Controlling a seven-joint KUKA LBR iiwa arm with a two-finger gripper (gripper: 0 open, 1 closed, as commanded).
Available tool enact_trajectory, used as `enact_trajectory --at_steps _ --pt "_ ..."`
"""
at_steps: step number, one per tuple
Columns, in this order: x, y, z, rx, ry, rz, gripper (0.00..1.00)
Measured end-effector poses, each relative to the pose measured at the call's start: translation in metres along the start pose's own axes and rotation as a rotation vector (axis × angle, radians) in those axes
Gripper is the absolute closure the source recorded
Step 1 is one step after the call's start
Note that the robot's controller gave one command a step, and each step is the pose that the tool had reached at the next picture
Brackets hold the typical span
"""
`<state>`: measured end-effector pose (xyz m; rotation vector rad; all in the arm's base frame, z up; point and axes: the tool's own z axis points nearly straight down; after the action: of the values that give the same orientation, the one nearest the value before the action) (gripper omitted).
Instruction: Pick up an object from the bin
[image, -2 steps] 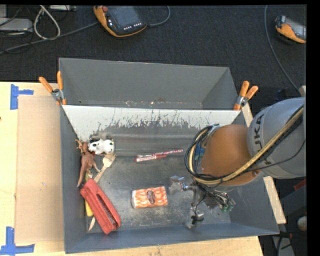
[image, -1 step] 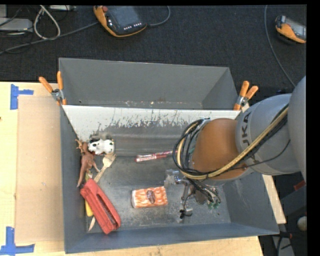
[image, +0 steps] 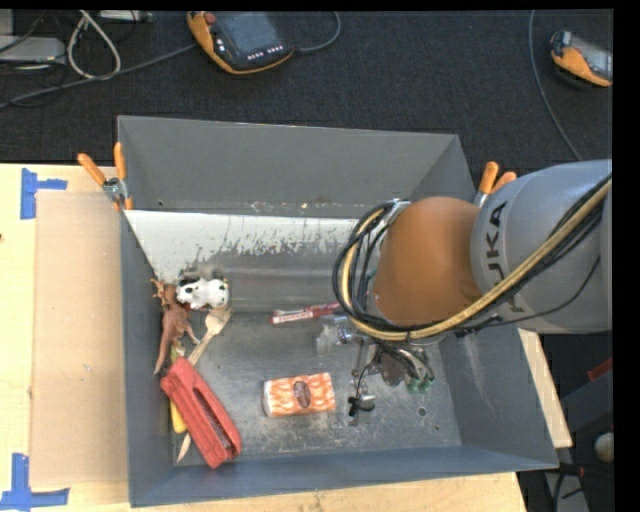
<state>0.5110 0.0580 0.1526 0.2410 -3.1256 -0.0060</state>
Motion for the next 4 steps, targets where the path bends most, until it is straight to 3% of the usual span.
enact_trajectory --at_steps 1,2,3,4 --pt "-0.013 0.004 0.044 0.001 -0.003 0.011 0.0" --pt "-0.008 0.015 0.083 0.0 -0.011 -0.038 1.0" --pt "-0.008 0.015 0.083 0.0 -0.011 -0.039 1.0" --pt "-0.018 0.015 0.021 -0.001 -0.006 -0.042 1.0"
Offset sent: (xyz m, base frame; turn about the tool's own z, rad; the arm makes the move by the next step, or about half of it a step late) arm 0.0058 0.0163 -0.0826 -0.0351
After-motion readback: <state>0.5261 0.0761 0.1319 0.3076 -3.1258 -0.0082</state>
